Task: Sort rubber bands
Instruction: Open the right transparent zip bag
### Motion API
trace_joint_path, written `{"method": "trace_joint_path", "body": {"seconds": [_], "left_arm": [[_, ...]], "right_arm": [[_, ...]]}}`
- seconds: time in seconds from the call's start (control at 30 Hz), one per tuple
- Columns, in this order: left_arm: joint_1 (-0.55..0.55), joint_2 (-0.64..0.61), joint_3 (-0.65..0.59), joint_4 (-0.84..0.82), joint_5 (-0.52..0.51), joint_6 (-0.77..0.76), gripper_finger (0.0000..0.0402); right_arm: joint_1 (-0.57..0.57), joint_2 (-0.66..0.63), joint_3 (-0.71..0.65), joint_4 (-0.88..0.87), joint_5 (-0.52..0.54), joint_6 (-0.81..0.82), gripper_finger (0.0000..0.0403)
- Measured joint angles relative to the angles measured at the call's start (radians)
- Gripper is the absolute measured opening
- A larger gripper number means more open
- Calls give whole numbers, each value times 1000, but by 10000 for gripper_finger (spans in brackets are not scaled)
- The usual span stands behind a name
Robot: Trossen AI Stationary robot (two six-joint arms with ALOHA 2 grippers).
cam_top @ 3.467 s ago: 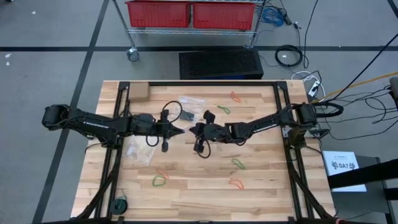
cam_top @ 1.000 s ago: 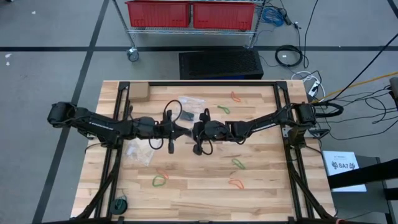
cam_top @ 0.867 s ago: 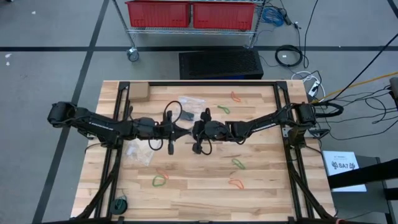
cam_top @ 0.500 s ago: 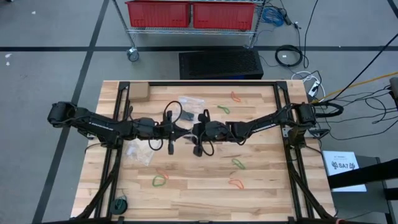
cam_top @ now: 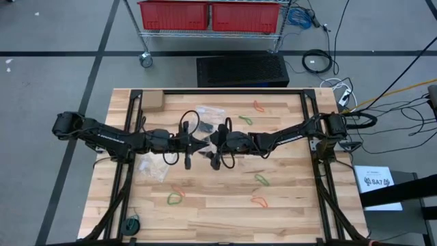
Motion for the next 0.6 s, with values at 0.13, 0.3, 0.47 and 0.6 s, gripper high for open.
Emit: {"method": "trace_joint_path", "body": {"seconds": [0.13, 0.3, 0.47, 0.6], "left_arm": [[0, 0, 0, -4, 0, 0, 0], [0, 0, 0, -12, 0, -2, 0], [0, 0, 0, -11, 0, -1, 0], [0, 0, 0, -20, 0, -1, 0]], "right_arm": [[2, -4, 0, -54, 0, 6, 263], [12, -31, 0, -137, 0, 7, 263], [26, -84, 0, -227, 2, 7, 263], [35, -135, 0, -316, 7, 6, 263]]}}
